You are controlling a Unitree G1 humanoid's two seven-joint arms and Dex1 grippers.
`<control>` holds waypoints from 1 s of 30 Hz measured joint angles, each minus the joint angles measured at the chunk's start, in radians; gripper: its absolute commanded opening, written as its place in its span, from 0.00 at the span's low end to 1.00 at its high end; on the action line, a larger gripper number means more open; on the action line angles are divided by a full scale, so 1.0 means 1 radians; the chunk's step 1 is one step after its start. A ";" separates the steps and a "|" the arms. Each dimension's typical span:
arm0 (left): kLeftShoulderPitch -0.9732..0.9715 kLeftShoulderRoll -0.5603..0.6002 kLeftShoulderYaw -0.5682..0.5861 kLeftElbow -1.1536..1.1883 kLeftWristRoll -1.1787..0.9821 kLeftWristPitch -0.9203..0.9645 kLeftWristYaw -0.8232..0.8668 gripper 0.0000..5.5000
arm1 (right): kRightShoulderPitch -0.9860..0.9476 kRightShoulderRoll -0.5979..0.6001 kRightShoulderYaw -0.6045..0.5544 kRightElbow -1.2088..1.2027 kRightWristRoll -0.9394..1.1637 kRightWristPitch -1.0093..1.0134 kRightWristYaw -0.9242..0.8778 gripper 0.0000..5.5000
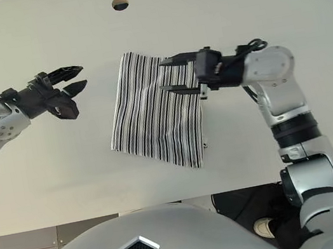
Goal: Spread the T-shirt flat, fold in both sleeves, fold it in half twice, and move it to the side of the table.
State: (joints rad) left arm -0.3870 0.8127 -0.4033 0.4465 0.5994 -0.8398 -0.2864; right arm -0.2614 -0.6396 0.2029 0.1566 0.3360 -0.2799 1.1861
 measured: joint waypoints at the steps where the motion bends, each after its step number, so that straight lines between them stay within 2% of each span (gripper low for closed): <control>1: 0.022 0.000 -0.014 0.010 -0.039 -0.033 -0.026 0.45 | 0.047 -0.038 -0.018 0.002 0.003 -0.012 0.033 0.54; 5: 0.070 -0.001 -0.058 0.072 -0.053 -0.113 -0.076 0.58 | 0.172 -0.141 -0.064 0.052 -0.070 -0.171 0.083 0.69; 6: 0.069 -0.001 -0.065 0.093 -0.029 -0.138 -0.057 0.60 | 0.201 -0.172 -0.065 0.078 -0.123 -0.249 0.082 0.69; 10: 0.037 0.008 -0.092 0.060 0.236 -0.168 0.180 0.60 | 0.281 -0.218 -0.059 0.146 -0.314 -0.512 0.034 0.69; 15: -0.005 0.024 -0.212 -0.040 0.602 -0.135 0.536 0.60 | 0.245 -0.221 -0.053 0.191 -0.536 -0.839 -0.141 0.69; 18: 0.002 0.023 -0.270 -0.086 0.662 -0.136 0.625 0.60 | 0.228 -0.208 -0.032 0.195 -0.640 -0.911 -0.246 0.69; 24: 0.002 0.023 -0.300 -0.102 0.653 -0.133 0.647 0.60 | 0.182 -0.185 0.037 0.213 -0.734 -0.934 -0.396 0.69; 30: 0.010 0.021 -0.314 -0.096 0.591 -0.149 0.607 0.42 | 0.149 -0.158 0.123 0.219 -0.768 -0.925 -0.470 0.48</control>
State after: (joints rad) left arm -0.3772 0.8333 -0.7172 0.3505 1.1905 -0.9888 0.3203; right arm -0.1121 -0.7980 0.3264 0.3760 -0.4319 -1.2047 0.7159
